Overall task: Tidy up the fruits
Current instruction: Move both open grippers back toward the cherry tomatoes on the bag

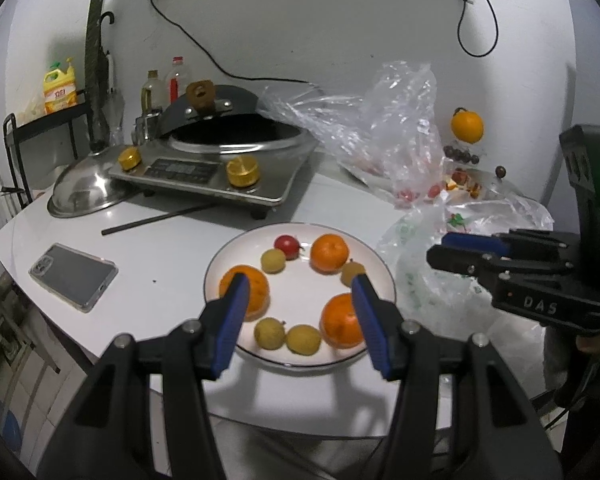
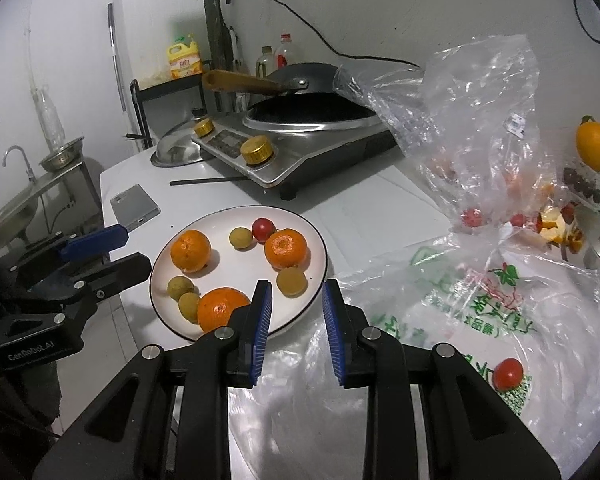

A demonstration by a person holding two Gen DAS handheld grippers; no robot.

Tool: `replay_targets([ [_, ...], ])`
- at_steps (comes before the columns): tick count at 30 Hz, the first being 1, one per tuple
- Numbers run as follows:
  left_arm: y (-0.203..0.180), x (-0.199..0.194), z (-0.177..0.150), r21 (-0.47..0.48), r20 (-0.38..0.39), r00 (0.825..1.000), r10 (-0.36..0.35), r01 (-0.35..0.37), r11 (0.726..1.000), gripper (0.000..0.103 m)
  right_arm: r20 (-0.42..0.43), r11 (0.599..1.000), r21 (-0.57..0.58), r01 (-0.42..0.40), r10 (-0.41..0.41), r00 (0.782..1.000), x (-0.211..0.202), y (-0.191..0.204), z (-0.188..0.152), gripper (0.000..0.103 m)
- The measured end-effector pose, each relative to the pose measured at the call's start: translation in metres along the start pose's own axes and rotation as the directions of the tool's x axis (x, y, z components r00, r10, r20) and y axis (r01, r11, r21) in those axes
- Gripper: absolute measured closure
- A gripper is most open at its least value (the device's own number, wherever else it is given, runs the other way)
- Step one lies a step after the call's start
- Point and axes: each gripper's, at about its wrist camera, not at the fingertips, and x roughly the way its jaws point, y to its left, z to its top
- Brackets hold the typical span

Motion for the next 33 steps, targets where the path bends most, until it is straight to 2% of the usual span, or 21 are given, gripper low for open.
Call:
replay_targets([
  [20,-0.071,-0.008,0.002,0.086,0.018,0.998,-0.062,0.061,0.994,0.048,0.082,0.997,0.045,0.057,-0.060,0.995,-0.067,-0.039,-0.024,0.075],
  [21,-0.076,-0.008,0.003,0.091,0.018,0.998,-0.066,0.064,0.994,0.047,0.084,0.997,0.049,0.060,-0.064,0.994,-0.070,-0.042,-0.025,0.075],
  [23,-0.084,-0.008,0.003,0.097,0.024,0.997,-0.075,0.073,0.993,0.030,0.091,0.996,0.060,0.066,-0.072,0.993,-0.075,-0.049,-0.028,0.075],
  [33,-0.124,0.005,0.002,0.143,-0.011,0.992,-0.122,0.123,0.982,0.029,0.097,0.986,0.125,0.113,-0.125,0.987,-0.094,-0.088,-0.048,0.075],
])
